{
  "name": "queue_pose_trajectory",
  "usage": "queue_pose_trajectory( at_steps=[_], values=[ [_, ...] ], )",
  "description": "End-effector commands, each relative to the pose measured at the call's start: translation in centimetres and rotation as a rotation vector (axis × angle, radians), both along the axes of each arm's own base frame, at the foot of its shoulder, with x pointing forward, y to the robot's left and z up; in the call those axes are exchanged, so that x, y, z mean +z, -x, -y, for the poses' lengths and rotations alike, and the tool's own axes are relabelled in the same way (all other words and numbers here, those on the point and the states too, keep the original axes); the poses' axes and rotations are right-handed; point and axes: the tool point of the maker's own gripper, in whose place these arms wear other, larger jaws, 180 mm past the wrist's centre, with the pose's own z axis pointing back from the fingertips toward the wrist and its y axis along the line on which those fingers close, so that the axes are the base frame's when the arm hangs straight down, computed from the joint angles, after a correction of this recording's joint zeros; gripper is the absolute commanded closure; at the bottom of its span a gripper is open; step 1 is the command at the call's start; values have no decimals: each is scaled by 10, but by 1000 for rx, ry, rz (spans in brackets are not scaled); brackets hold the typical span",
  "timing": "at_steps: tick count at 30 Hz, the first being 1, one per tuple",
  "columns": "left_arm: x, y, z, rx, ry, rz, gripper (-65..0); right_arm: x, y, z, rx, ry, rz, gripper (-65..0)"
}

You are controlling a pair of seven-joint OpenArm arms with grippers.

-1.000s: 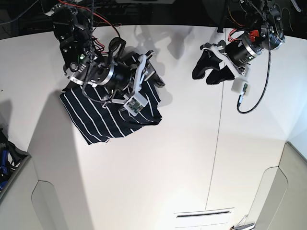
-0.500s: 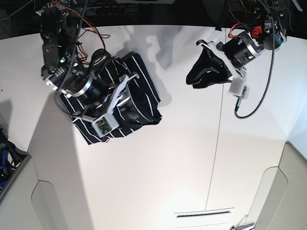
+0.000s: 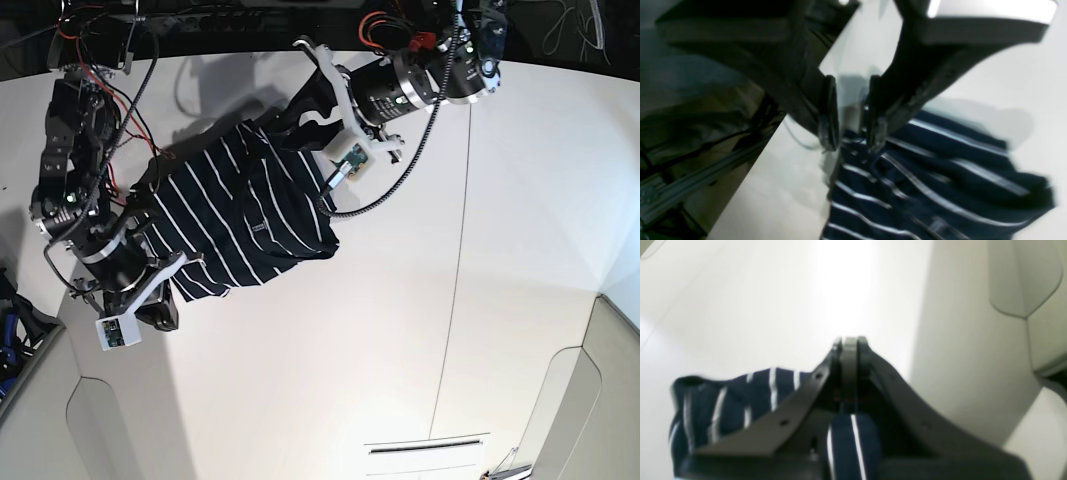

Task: Fold the T-shirt properly
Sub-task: 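Grasp the bundle with both grippers and square it into a neat stack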

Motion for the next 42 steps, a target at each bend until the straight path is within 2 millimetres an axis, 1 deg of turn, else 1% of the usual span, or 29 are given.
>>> queue_pose_trajectory(
  at_steps=[1,5,7,10,12,14,16,19,24,28,30,33,36,38,40,42],
  values=[
    [8,-8,11,13,59,12,-148,12,-14,1,-5,-23,44,0],
    [-18,-27,27,30,99,-67,-148,-9,-40,0,2,-104,-5,0],
    [-31,-35,30,26,96,-93,-148,-21,-51,-2,16,-124,-37,0],
    [-44,-47,29,33,81,-122,-148,-45,-60,-4,38,-141,-119,0],
    [-49,-53,25,44,70,-128,-148,-63,-58,-5,54,-150,-179,0],
    [-54,-60,16,64,43,-128,-148,-78,-52,-8,69,-157,-222,0],
    [-59,-67,3,91,5,-127,-148,-91,-44,-9,75,-159,-256,0],
    [-65,-71,-17,123,-27,-126,-148,-103,-31,-6,72,-175,-286,0],
    [-73,-75,-50,131,-121,-78,-148,-111,-10,-4,86,-257,-322,0],
    [-72,-87,-74,141,-194,-9,-148,-112,11,-12,121,-293,-355,0],
    [-70,-94,-79,156,-208,3,-148,-110,23,-18,136,-319,-357,0],
    [-66,-110,-86,194,-232,23,-148,-106,43,-27,160,-351,-357,0],
    [-58,-126,-89,197,-251,53,-145,-103,59,-30,171,-346,-351,0],
    [-53,-132,-91,193,-261,55,-94,-99,64,-27,165,-341,-336,0],
    [-44,-133,-90,191,-238,70,-84,-93,63,-19,147,-337,-311,0],
    [-34,-130,-90,184,-226,92,-84,-87,59,-8,116,-337,-288,0]
  ],
)
